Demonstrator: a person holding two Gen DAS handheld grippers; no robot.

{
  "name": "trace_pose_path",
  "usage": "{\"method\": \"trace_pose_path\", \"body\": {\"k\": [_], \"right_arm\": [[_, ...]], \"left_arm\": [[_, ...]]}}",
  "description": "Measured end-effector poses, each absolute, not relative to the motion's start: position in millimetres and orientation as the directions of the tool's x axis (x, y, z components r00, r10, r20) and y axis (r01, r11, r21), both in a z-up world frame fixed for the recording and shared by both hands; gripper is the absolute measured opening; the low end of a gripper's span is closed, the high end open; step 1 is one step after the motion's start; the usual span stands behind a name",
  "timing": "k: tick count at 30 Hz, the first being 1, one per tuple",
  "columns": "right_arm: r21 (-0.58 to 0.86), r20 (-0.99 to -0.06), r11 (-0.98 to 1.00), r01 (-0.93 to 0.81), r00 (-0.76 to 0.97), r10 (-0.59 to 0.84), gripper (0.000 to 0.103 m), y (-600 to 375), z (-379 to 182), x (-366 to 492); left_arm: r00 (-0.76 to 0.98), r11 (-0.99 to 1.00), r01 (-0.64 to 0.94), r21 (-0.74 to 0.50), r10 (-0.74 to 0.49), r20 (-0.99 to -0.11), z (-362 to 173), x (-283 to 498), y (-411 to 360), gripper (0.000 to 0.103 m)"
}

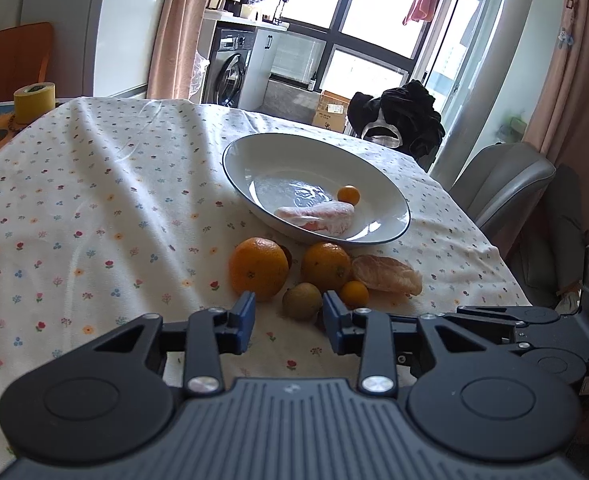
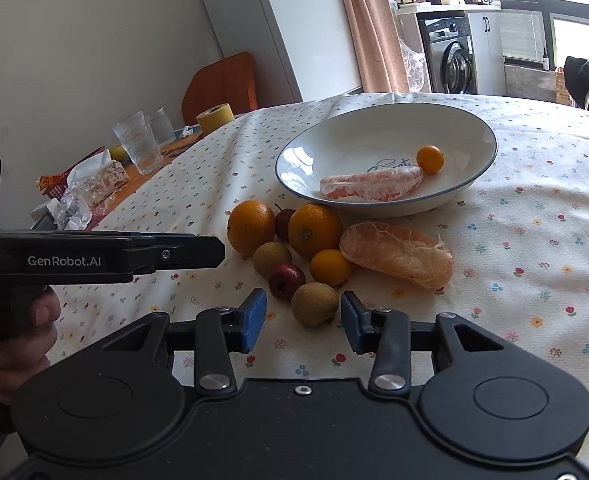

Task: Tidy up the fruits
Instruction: 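Grasp a small brown round fruit with each tool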

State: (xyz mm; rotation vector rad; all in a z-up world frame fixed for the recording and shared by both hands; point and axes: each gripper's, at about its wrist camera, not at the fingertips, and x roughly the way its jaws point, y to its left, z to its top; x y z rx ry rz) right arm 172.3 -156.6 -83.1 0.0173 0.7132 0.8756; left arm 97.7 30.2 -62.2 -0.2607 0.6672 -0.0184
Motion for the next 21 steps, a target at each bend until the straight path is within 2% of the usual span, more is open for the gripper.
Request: {"method": "trace_pose_path", "body": {"k": [2, 21], "right_arm": [[0.292, -0.567, 0.659, -0.694, 0.429, 0.703, 0.025, -156.1, -85.0, 174.6], [0.290, -0.523, 0.682, -0.671, 0.486, 0.700, 0.024, -190.5, -72.5, 185.4]], "left_arm": [[0.782, 0.968, -0.065, -0.244, -0.103, -0.614, -64.5, 102.5, 27.6, 0.035], [0.763, 0.978, -0.078, -0.196, -0.067, -0.643, -72.2, 135.0, 9.5, 0.032]]}}
